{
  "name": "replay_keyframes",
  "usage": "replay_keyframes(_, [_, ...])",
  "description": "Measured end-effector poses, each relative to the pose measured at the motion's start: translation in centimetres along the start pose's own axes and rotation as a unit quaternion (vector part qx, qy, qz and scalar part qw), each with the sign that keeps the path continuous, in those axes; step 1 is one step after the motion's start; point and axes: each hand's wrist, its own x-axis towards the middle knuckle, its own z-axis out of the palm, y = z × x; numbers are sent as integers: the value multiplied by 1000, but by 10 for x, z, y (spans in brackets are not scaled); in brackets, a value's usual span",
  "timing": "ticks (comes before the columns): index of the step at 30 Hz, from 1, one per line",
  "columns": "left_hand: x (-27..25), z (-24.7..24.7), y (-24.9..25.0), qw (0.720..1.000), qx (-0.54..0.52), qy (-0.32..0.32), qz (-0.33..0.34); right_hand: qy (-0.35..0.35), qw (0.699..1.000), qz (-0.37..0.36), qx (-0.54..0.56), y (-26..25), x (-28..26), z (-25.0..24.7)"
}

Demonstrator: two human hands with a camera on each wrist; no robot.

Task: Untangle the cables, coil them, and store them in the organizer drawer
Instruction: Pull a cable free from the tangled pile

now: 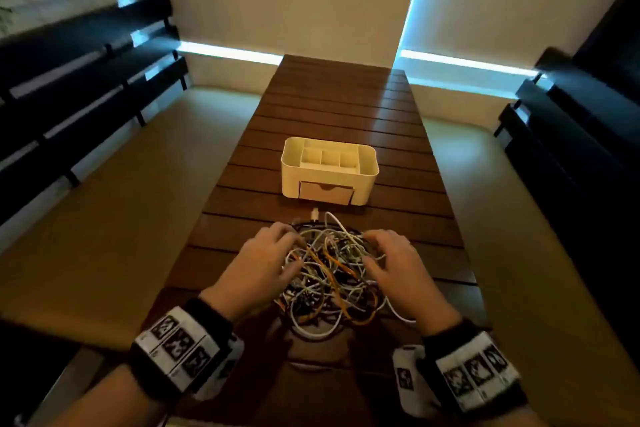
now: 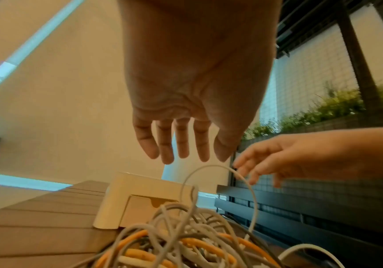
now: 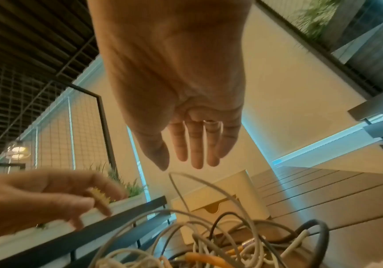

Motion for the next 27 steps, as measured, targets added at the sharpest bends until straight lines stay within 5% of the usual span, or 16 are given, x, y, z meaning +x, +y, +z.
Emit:
replay_keyframes(4, [18,17,21,999,11,-11,41,-74,992,23,-102,-10,20,13])
replay_keyframes(8, [27,28,19,997,-25,12,67,-148,988,-31,-30,-5,13,22])
replay_keyframes(13, [24,46,4,987,74,-67,129,-228,973,-47,-17,9,-7,33])
replay_keyframes(18, [9,61,-7,983,120,-6,136,-201,977,-45,64,18,-25,19])
replay_keyframes(24, [19,60,8,985,-27,132,103,-107,976,-66,179,15,-36,-23])
replay_keyframes(27, [26,59,9,983,-97,140,67,-82,969,-61,227,19,-40,-46])
